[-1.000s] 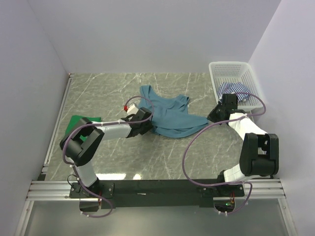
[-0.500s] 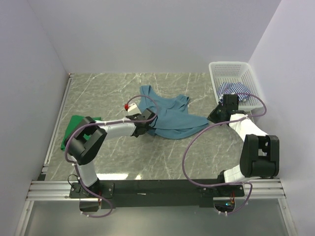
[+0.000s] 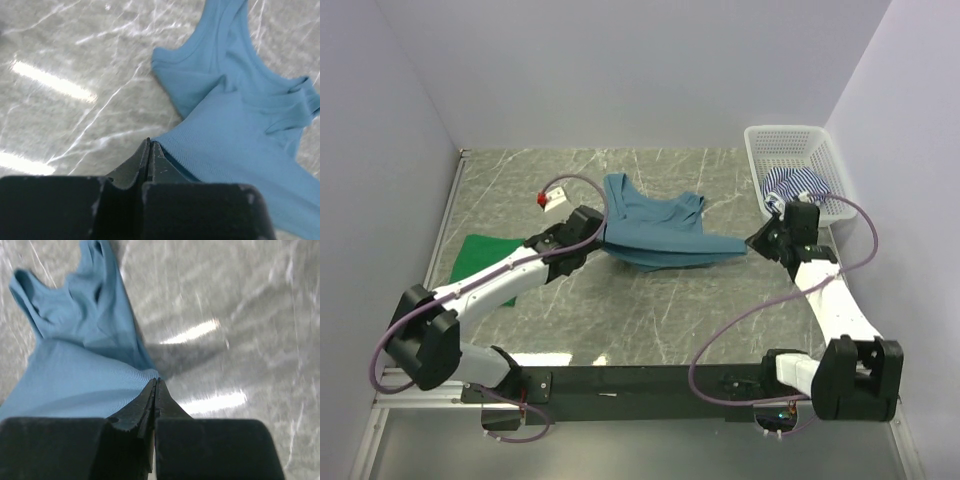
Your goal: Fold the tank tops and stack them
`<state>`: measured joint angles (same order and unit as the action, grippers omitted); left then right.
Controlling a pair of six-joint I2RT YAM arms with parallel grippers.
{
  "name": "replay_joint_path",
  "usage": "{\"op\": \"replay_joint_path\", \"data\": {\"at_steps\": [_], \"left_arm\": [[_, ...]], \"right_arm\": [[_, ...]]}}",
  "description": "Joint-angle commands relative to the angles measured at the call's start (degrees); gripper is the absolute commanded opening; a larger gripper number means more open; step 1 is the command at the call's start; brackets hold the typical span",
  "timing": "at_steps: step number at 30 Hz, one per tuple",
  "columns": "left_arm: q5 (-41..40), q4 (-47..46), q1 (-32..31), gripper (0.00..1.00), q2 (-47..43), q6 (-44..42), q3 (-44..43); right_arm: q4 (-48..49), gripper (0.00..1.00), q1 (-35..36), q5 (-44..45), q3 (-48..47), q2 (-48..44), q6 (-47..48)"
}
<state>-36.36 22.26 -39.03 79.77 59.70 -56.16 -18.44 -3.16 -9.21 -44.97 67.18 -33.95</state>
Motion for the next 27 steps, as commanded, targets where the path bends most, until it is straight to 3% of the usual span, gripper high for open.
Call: {"op": "replay_joint_path", "data": {"at_steps": [1,8,10,11,12,14,18,24,27], "left_arm": [[3.0,1.0,-0.2,0.01,-3.3,-2.7,4.2],[13.3,-3.6,-2.5,0.01,-11.4,-3.4,14.8],[15.4,-3.5,-3.2,0.07,-13.7,-3.3,16.8],[16.0,-3.4,-3.9,0.13,-15.9,-3.1,17.2],[16.4,-3.3,-4.0,0.23,-17.4,-2.6,18.0],[16.8,-2.4,-4.0,0.32,-21.0,-1.8,18.6],[15.7,-1.1,-4.0,0.39,-24.0,-0.4,19.6],[14.3,-4.4,-2.2,0.30,-17.6,-3.3,20.0],[14.1,-6.6,-0.5,0.37,-14.5,-5.7,19.9]], "right_arm": [[-0.4,0.00,-0.1,-1.4,3.9,-4.5,1.1],[-3.6,0.02,0.3,-2.6,10.5,-11.5,1.3],[-5.0,0.12,0.3,-3.9,11.4,-14.5,1.1],[-5.7,0.26,0.3,-3.2,11.7,-15.7,1.0],[-6.2,0.33,0.3,-2.7,11.7,-17.3,0.9],[-7.5,0.43,0.3,-1.0,11.8,-18.1,0.7],[-8.3,0.44,0.3,-0.5,12.2,-16.9,1.3],[-5.1,0.43,0.3,-0.2,14.6,-13.8,0.8],[-3.8,0.42,0.3,-0.2,15.5,-12.6,0.7]]}}
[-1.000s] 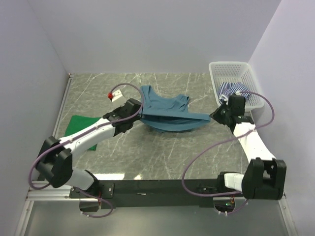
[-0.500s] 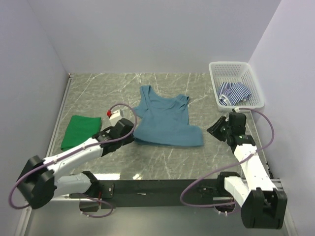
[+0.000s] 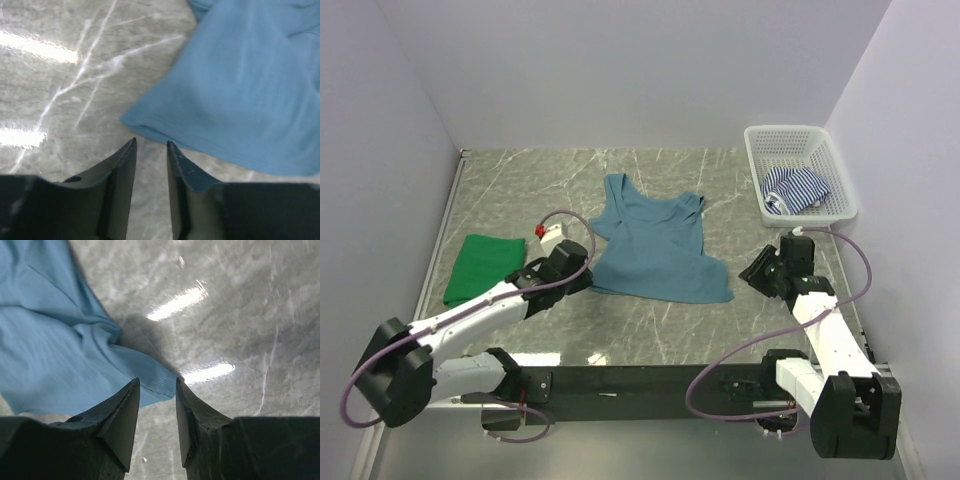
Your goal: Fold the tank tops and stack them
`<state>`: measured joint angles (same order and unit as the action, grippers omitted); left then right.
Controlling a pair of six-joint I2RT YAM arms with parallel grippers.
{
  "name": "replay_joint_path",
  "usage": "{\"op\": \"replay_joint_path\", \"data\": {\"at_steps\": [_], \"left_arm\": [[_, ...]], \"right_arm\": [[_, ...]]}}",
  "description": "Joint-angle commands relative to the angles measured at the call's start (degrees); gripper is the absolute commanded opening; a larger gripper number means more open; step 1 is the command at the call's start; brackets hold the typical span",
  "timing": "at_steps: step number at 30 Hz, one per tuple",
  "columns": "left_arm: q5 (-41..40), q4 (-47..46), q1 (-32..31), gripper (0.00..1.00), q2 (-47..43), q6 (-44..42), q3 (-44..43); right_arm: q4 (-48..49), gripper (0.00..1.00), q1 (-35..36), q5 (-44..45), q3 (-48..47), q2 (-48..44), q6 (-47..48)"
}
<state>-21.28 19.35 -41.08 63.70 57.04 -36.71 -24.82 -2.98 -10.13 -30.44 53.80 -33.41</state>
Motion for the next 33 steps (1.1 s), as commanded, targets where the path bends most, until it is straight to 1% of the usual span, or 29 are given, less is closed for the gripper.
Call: {"op": "replay_joint_path", "data": {"at_steps": [1,2,3,5,6,7,11,14,15,22,33], "left_arm": [[0.4,-6.0,2.6,0.38,2.1,-3.8,0.8],[1.9,-7.2,4.9,0.40,2.7,-4.2,1.5],[5.2,-8.6,6.1,0.41,3.0,-5.0,2.8],[7.6,-11.7,8.3,0.41,3.9,-5.4,4.0],[9.3,-12.6,8.6,0.42,4.1,-5.9,4.7],[9.8,-13.3,8.7,0.42,4.3,-6.2,4.9],[13.1,-17.1,10.6,0.45,6.8,-7.0,5.2],[16.6,-18.9,12.2,0.46,8.4,-7.9,5.6],[17.0,-20.8,12.3,0.46,8.9,-8.3,5.7],[17.5,-22.1,12.4,0.46,10.3,-9.3,5.7],[17.2,-21.0,12.6,0.46,9.8,-9.9,5.0]], "right_arm": [[2.6,0.42,0.3,0.5,1.2,1.0,0.3],[2.7,0.41,0.4,0.5,1.7,1.0,0.4],[2.8,0.41,0.6,0.1,2.1,0.9,0.0],[3.0,0.41,2.2,0.9,2.5,1.0,-0.3],[3.0,0.41,2.7,1.7,2.6,1.5,-1.0],[3.2,0.41,5.8,2.6,2.6,1.9,-1.3],[3.9,0.41,10.4,7.8,2.7,4.5,-3.6],[4.7,0.41,12.2,10.0,2.8,6.3,-4.1],[4.6,0.41,13.4,11.3,2.7,7.2,-4.5],[3.1,0.42,20.3,18.4,2.3,6.4,-7.1],[3.3,0.43,22.8,22.2,1.1,13.6,-8.3]]}}
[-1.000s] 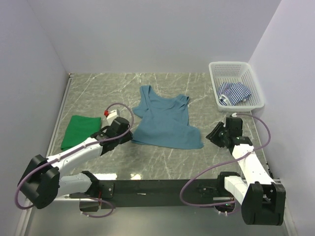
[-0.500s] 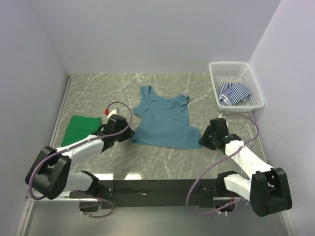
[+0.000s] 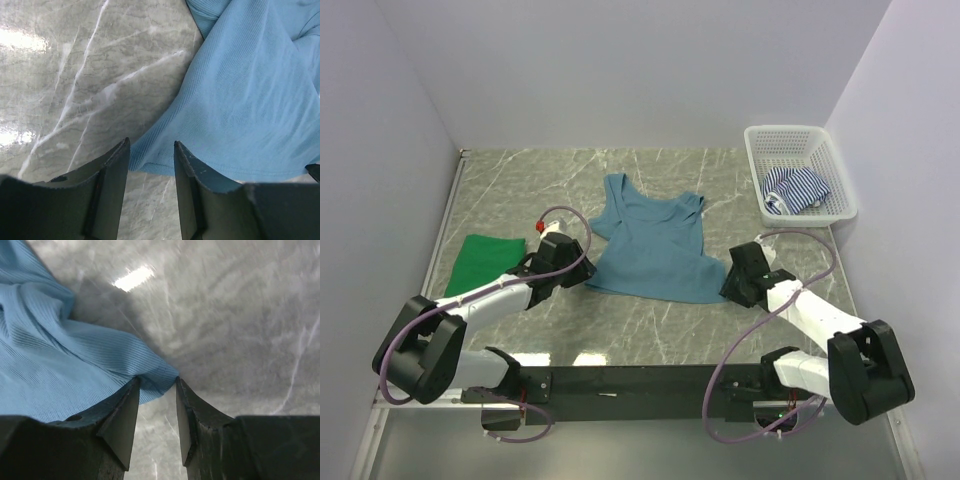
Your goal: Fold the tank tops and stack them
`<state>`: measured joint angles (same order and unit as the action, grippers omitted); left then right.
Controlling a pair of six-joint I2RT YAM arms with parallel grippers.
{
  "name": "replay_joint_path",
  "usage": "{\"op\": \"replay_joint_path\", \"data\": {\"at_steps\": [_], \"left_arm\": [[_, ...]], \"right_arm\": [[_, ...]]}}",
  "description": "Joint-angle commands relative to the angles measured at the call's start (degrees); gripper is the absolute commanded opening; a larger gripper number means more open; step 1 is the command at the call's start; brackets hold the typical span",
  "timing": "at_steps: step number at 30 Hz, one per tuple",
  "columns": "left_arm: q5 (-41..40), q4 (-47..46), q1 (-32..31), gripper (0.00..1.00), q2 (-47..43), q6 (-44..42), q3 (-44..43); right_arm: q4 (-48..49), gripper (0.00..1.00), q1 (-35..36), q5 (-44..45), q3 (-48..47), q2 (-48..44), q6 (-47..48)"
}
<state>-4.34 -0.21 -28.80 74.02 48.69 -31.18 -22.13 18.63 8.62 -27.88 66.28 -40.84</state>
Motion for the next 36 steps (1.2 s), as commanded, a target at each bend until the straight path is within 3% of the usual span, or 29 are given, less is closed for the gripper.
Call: {"op": "replay_joint_path", "data": {"at_steps": [1,9,18,21,22,29,36], "left_arm": [[0.4,-1.5,0.3,0.46,-0.7,-1.8,-0.6],[0.8,-1.0,0.8,0.46,-0.8,-2.3,-1.3],[1.3,0.0,1.3,0.46,-2.7,-2.4,-1.1],[1.4,0.0,1.3,0.46,-4.0,-2.1,0.2],[1.5,0.0,1.3,0.46,-4.1,-1.9,0.5],[3.4,-2.2,1.3,0.45,-6.3,-0.1,4.0],[4.6,-4.0,1.2,0.41,-7.3,1.1,6.9]], "right_arm": [[-0.3,0.43,1.8,4.4,-1.7,0.6,-1.1],[-1.9,0.43,3.0,6.5,-2.6,-1.3,-1.7],[-0.6,0.30,3.2,5.1,-4.0,3.8,-0.5],[-1.9,0.03,3.3,4.4,-4.9,2.5,-0.4],[-2.9,0.00,3.5,4.0,-5.3,1.8,-0.6],[-6.8,0.00,3.6,-6.9,-11.2,-12.6,-4.1],[-11.4,0.00,1.6,-3.1,-20.8,-16.1,-5.9]]}}
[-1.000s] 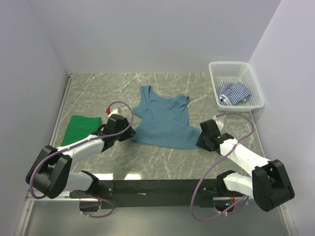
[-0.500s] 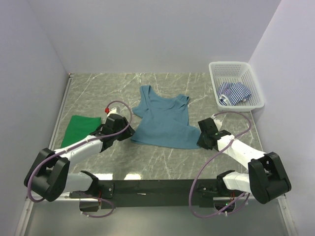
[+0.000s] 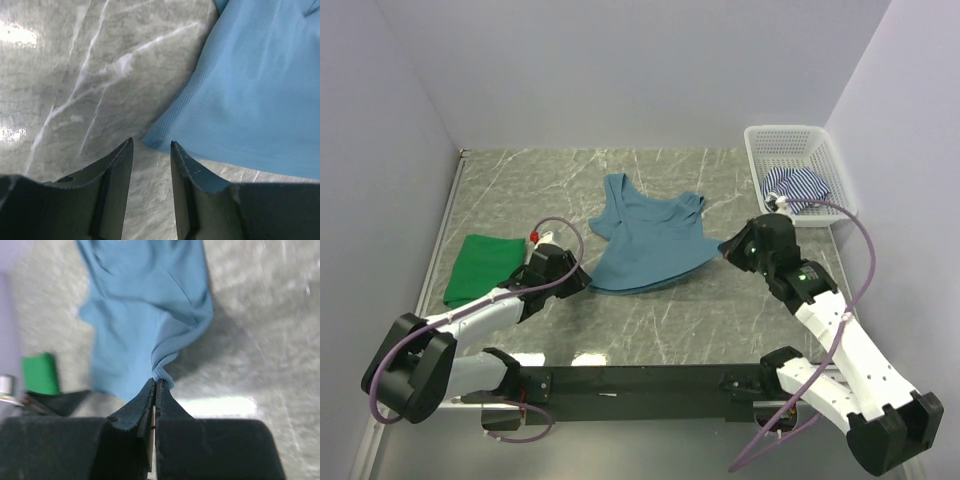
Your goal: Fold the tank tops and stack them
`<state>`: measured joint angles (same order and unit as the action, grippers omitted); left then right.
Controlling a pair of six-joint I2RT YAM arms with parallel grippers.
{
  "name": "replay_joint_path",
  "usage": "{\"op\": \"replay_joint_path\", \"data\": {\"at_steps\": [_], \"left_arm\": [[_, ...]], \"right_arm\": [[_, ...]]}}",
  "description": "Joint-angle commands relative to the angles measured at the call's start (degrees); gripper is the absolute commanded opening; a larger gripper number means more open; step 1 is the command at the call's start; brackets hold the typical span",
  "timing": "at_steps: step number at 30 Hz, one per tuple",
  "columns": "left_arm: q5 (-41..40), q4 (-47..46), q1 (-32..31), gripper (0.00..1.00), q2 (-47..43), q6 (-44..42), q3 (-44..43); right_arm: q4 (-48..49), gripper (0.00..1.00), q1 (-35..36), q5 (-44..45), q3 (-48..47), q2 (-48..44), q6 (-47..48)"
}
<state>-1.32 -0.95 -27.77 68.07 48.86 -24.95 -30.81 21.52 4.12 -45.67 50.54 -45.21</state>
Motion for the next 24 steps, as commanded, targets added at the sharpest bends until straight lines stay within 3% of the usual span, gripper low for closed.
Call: {"op": "replay_joint_path", "data": {"at_steps": [1,14,24], "left_arm": [[1.8,-3.4,0.2,0.41,-1.2,1.1,0.9],[7.6,-8.1,-0.6,0.29,4.8,1.1,0.2],[9.4,-17.2,-6.8,0.46,9.4,7.4,1.7]], "right_arm": [[-2.4,0.00,-2.9,1.0,-3.5,-0.2,-1.6],[7.0,0.00,-24.2,-11.0,5.0,6.7,1.9],[12.3,0.00,-29.2,-11.9,10.2,11.9,4.3]]}}
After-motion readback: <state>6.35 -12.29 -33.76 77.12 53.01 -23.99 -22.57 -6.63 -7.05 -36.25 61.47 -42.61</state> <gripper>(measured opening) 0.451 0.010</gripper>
